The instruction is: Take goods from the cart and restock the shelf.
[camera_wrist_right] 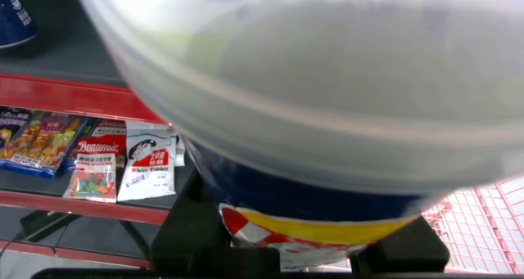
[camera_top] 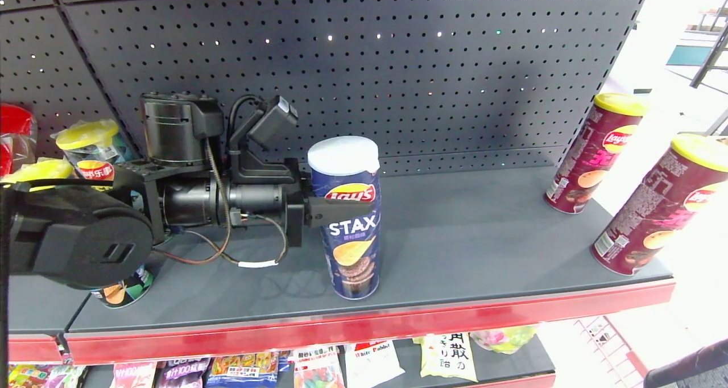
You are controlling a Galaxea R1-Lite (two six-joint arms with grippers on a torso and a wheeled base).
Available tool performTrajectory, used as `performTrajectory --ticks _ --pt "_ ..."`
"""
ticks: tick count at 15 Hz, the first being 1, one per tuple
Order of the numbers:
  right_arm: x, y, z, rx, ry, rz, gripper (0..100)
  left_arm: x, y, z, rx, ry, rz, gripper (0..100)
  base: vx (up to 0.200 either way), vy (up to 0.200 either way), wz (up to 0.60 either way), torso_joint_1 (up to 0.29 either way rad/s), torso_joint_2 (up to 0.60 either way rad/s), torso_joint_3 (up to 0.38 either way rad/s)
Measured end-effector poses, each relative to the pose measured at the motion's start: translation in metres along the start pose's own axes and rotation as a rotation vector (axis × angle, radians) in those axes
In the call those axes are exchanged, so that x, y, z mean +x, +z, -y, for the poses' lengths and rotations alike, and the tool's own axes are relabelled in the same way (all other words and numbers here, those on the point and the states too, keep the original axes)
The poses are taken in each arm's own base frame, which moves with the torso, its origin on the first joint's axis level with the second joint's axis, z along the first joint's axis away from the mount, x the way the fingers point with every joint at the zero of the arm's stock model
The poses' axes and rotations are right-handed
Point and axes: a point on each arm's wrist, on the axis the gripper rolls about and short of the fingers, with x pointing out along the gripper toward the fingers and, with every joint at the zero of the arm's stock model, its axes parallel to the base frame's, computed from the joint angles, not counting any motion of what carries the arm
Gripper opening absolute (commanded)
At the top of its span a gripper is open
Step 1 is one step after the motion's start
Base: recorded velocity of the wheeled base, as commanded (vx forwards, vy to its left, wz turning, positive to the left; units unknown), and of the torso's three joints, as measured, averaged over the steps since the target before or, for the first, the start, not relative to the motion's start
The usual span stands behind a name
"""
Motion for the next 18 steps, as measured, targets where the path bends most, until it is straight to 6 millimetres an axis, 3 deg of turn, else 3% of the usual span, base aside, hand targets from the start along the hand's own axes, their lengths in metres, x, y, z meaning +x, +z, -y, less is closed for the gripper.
performTrajectory --ticks 8,18 --pt "0.000 0.000 0.000 0.000 0.000 0.002 0 0.008 -0.013 0.000 0.023 -0.026 -0.030 0 0.000 0.000 0.00 0.000 0.00 0.000" --pt "0.000 0.001 0.000 0.000 0.000 0.003 0 0.001 -0.023 0.010 0.001 -0.036 -0.051 0 0.000 0.000 0.00 0.000 0.00 0.000"
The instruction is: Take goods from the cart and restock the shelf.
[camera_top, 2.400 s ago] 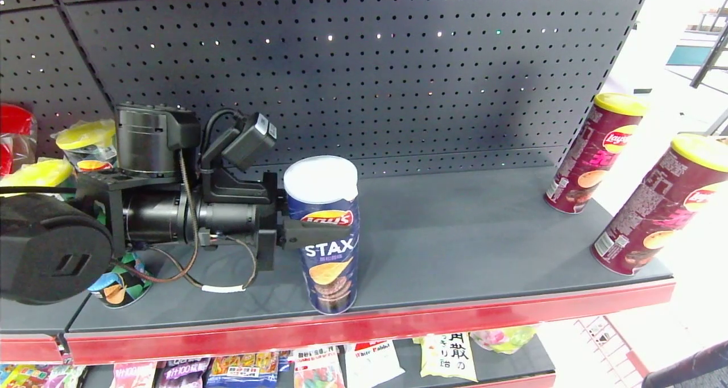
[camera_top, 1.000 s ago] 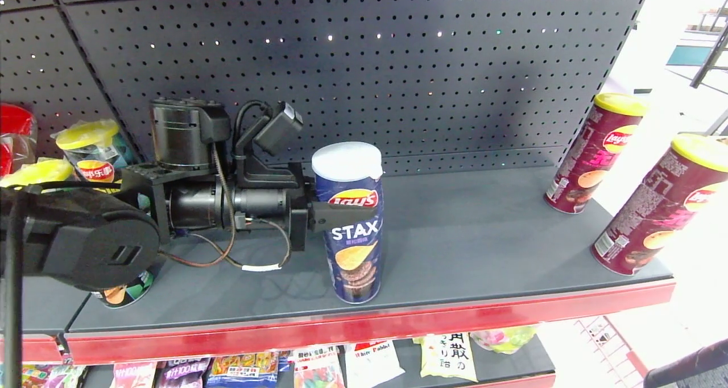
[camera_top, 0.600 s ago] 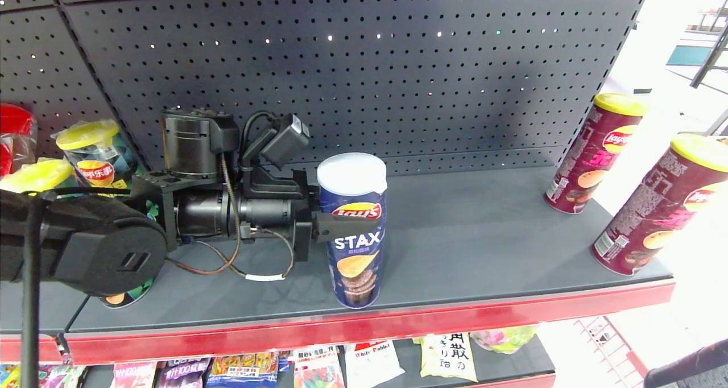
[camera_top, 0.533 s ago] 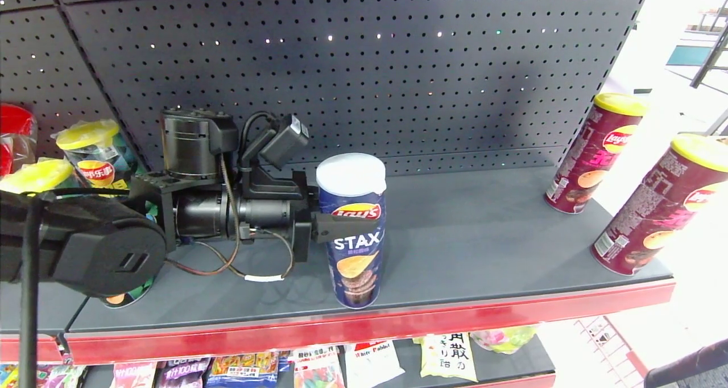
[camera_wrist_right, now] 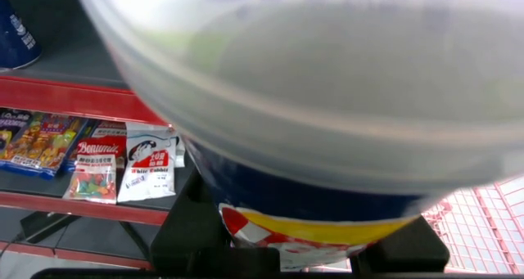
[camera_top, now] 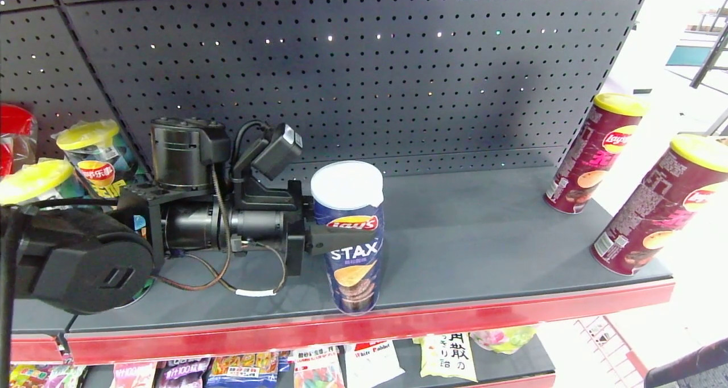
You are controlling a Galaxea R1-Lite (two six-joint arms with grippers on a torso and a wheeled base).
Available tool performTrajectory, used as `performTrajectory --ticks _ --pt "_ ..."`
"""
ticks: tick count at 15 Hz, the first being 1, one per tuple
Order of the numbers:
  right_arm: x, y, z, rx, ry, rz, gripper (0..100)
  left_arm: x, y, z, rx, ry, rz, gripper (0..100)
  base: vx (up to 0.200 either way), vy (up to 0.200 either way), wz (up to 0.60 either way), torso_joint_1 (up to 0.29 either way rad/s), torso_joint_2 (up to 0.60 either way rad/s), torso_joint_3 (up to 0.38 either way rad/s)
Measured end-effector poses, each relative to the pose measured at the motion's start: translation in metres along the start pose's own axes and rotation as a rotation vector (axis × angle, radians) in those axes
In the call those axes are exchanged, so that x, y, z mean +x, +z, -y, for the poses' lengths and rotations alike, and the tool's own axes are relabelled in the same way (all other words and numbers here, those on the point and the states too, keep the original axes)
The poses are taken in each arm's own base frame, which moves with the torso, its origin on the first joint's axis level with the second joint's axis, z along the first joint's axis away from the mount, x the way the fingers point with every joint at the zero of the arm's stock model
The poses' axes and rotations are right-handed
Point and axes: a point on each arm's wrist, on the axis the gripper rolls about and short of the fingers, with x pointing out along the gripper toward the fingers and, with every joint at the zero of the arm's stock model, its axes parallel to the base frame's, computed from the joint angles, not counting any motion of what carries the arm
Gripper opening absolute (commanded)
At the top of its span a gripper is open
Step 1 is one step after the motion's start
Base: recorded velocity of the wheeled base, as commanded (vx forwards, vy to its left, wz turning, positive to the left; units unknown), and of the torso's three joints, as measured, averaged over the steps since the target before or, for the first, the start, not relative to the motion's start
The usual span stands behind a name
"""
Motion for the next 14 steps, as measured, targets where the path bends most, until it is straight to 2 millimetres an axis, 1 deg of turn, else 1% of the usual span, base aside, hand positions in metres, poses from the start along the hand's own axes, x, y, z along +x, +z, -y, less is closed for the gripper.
performTrajectory --ticks 1,5,8,11,14 --pt "0.000 0.000 0.000 0.000 0.000 0.000 0 0.000 0.000 0.000 0.004 0.000 0.003 100 0.000 0.000 0.00 0.000 0.00 0.000" --pt "0.000 0.000 0.000 0.000 0.004 -0.002 0 -0.001 -0.001 0.001 0.012 0.011 0.009 100 0.000 0.000 0.00 0.000 0.00 0.000" --pt "0.004 0.008 0.001 -0.001 0.022 -0.009 0 -0.008 -0.008 0.010 0.013 0.026 0.008 100 0.000 0.000 0.00 0.000 0.00 0.000" --pt "0.019 0.032 0.005 -0.003 0.086 -0.034 0 -0.024 -0.023 0.023 0.019 0.075 0.014 100 0.000 0.000 0.00 0.000 0.00 0.000" --pt "0.046 0.064 0.003 -0.022 0.236 -0.060 0 -0.042 -0.028 0.029 0.052 0.141 0.053 100 0.000 0.000 0.00 0.000 0.00 0.000"
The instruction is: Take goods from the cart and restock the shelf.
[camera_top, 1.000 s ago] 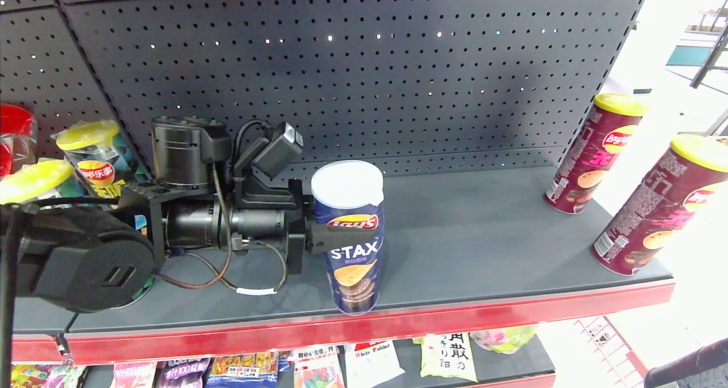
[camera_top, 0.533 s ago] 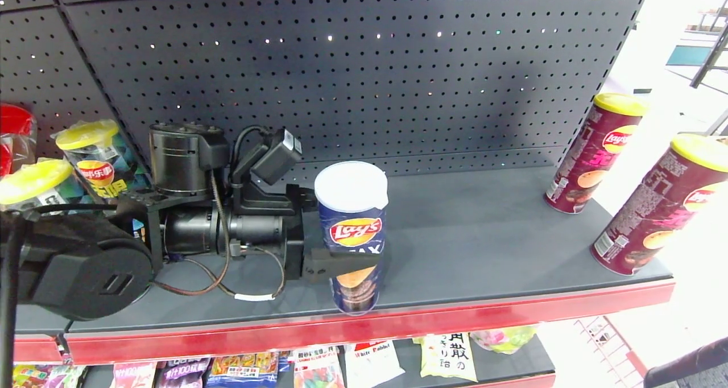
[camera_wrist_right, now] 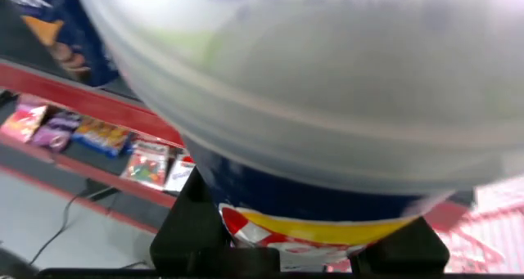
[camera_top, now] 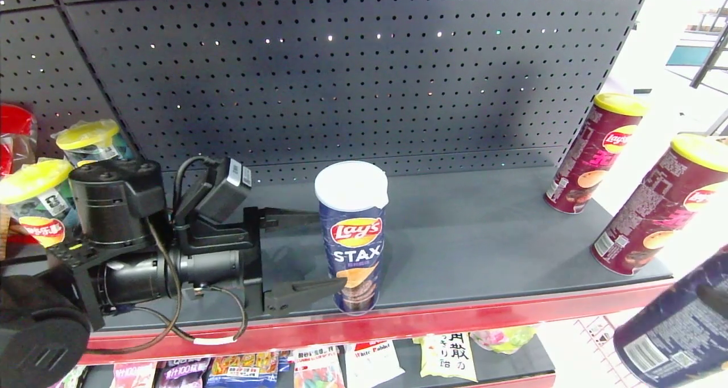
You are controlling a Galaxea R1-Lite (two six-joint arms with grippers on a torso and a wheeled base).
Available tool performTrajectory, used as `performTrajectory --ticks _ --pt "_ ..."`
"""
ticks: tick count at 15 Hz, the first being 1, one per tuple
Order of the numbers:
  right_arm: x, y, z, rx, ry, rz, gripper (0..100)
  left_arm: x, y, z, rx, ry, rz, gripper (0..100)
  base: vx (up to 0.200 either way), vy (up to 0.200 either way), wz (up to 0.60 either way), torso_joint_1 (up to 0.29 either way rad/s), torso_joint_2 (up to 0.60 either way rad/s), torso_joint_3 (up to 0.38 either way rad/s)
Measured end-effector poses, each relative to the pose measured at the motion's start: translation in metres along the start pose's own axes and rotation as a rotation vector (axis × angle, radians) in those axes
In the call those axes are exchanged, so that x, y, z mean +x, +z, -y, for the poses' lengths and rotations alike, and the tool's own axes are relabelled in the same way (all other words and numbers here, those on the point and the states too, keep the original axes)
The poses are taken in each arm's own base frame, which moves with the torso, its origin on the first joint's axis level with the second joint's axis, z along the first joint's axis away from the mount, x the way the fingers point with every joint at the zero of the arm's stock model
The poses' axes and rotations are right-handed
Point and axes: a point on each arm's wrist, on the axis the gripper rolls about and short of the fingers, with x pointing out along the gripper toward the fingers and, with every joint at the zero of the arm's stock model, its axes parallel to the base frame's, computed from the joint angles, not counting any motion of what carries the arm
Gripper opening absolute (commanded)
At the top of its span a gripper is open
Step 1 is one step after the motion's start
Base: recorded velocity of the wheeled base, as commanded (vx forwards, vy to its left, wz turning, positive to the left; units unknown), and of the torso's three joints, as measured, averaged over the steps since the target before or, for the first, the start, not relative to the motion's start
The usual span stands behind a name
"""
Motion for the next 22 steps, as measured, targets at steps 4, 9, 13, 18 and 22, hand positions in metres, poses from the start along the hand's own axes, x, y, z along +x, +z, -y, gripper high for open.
performTrajectory --ticks 4,9,13,18,22 --pt "0.057 0.048 0.002 -0.013 0.132 -0.043 0 -0.022 -0.001 0.014 -0.033 0.074 0.001 100 0.000 0.000 0.00 0.000 0.00 0.000" --pt "0.142 0.089 -0.001 -0.020 0.214 -0.062 0 -0.048 -0.014 0.040 -0.064 0.152 -0.024 100 0.000 0.000 0.00 0.000 0.00 0.000" --pt "0.217 0.110 -0.011 -0.037 0.243 0.014 0 -0.061 -0.013 0.053 -0.055 0.211 -0.021 100 0.000 0.000 0.00 0.000 0.00 0.000" --pt "0.294 0.110 -0.049 -0.055 0.277 0.057 0 -0.073 -0.015 0.065 -0.081 0.244 -0.057 100 0.000 0.000 0.00 0.000 0.00 0.000" --pt "0.322 0.099 -0.078 -0.069 0.327 0.038 0 -0.079 -0.018 0.071 -0.081 0.258 -0.058 100 0.000 0.000 0.00 0.000 0.00 0.000"
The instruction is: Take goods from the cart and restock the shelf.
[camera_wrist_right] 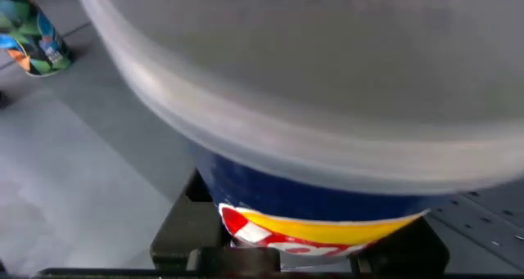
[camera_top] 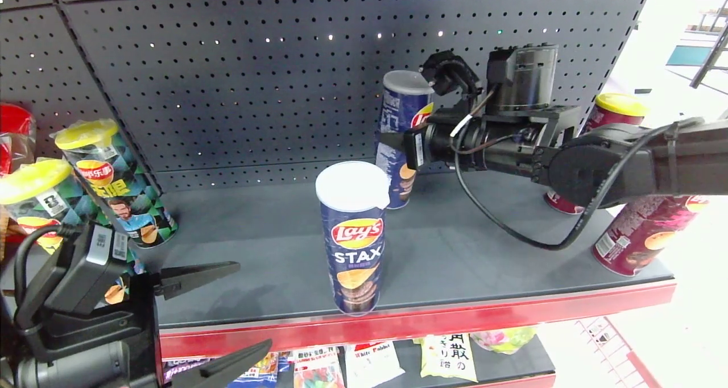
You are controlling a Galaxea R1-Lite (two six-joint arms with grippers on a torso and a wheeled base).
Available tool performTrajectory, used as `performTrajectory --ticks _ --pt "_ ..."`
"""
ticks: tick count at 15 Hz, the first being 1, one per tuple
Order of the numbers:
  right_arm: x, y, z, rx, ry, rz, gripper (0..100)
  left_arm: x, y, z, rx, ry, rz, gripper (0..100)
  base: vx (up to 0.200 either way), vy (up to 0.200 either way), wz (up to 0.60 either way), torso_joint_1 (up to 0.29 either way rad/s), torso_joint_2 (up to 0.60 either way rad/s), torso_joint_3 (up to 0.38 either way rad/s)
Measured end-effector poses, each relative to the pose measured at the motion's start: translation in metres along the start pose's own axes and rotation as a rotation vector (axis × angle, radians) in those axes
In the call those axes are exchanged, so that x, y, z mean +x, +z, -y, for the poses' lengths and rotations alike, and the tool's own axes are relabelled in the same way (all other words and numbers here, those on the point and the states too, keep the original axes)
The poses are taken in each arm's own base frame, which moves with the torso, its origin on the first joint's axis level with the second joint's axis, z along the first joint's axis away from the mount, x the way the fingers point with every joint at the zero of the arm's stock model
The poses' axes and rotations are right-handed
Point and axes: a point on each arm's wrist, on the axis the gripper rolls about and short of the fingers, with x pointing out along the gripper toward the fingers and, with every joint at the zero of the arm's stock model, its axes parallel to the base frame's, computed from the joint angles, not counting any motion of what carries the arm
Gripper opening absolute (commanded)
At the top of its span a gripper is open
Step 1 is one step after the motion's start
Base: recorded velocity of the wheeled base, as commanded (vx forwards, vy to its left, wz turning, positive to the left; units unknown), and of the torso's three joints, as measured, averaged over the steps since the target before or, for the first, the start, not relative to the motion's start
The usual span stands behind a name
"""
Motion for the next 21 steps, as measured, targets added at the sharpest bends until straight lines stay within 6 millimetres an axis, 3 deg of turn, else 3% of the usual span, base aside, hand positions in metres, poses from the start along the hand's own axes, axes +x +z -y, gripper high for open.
performTrajectory --ticks 15,16,21 --pt "0.024 -0.019 -0.021 -0.021 0.058 -0.050 0 -0.001 0.000 0.001 -0.001 0.002 0.001 100 0.000 0.000 0.00 0.000 0.00 0.000" --pt "0.025 -0.020 -0.022 -0.022 0.060 -0.053 100 -0.001 -0.001 0.001 -0.001 0.002 0.001 100 0.000 0.000 0.00 0.000 0.00 0.000" --pt "0.026 -0.025 -0.025 -0.017 0.068 -0.069 100 -0.001 -0.003 0.001 -0.007 0.001 -0.009 100 0.000 0.000 0.00 0.000 0.00 0.000"
